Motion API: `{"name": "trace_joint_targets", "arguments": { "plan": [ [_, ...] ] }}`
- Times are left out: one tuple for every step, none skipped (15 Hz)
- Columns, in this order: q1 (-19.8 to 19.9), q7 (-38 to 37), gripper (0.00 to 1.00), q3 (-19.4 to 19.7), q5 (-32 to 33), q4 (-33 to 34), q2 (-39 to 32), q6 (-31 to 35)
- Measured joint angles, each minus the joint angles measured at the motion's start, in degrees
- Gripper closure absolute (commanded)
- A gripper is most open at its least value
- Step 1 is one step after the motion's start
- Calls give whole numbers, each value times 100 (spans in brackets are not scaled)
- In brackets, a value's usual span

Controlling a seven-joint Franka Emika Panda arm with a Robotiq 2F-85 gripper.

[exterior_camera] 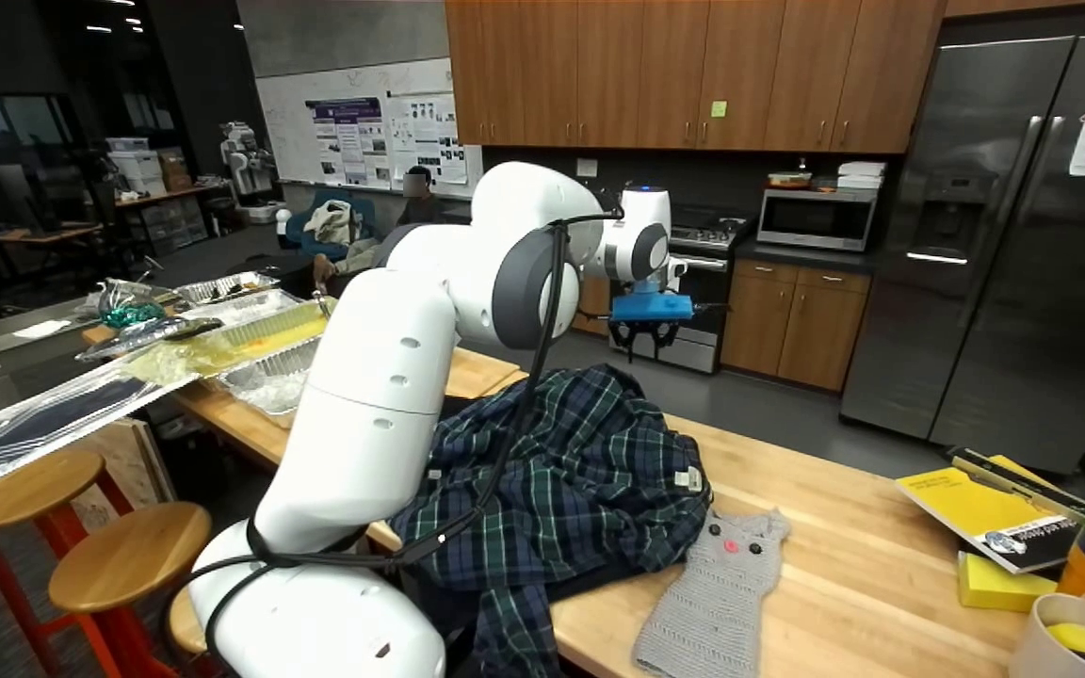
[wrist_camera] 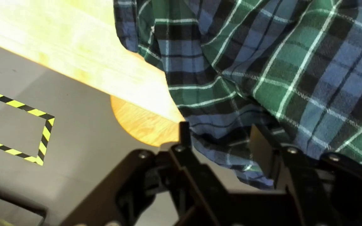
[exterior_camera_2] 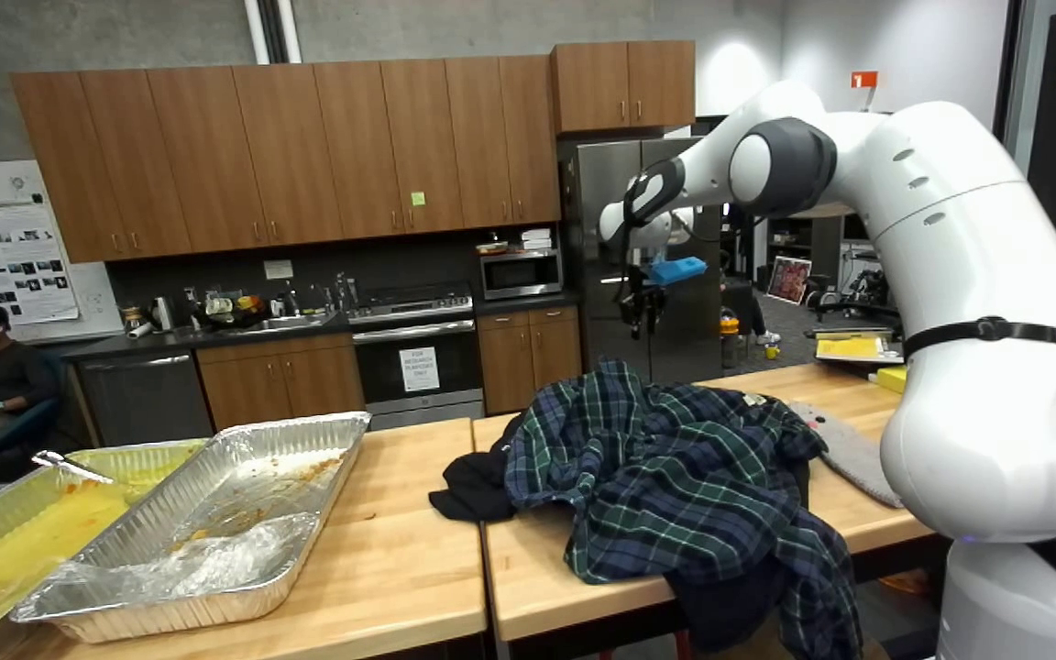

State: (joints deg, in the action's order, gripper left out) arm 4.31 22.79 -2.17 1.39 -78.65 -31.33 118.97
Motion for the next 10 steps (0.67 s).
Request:
{"name": "trace_joint_targets", "arguments": {
  "plan": [
    [-39, -37, 9, 13, 136, -146, 18, 134],
    [-85, -89, 3, 31, 301, -329, 52, 288],
    [-143, -146, 1, 54, 499, -584, 118, 468],
    [-212, -231, 0, 86, 714, -870, 209, 626],
    [-286, -340, 0, 120, 927, -1170, 319, 753],
    [-360, -473, 0, 153, 1144, -1471, 449, 856],
    [-426, -599, 0, 181, 1343, -1765, 588, 956],
    [-483, -727, 0, 201, 1533, -2065, 745, 1071],
    [-530, -851, 0, 215, 1699, -2372, 919, 1203],
    [-566, -964, 0, 225, 1858, -2687, 1110, 1370]
  ]
}}
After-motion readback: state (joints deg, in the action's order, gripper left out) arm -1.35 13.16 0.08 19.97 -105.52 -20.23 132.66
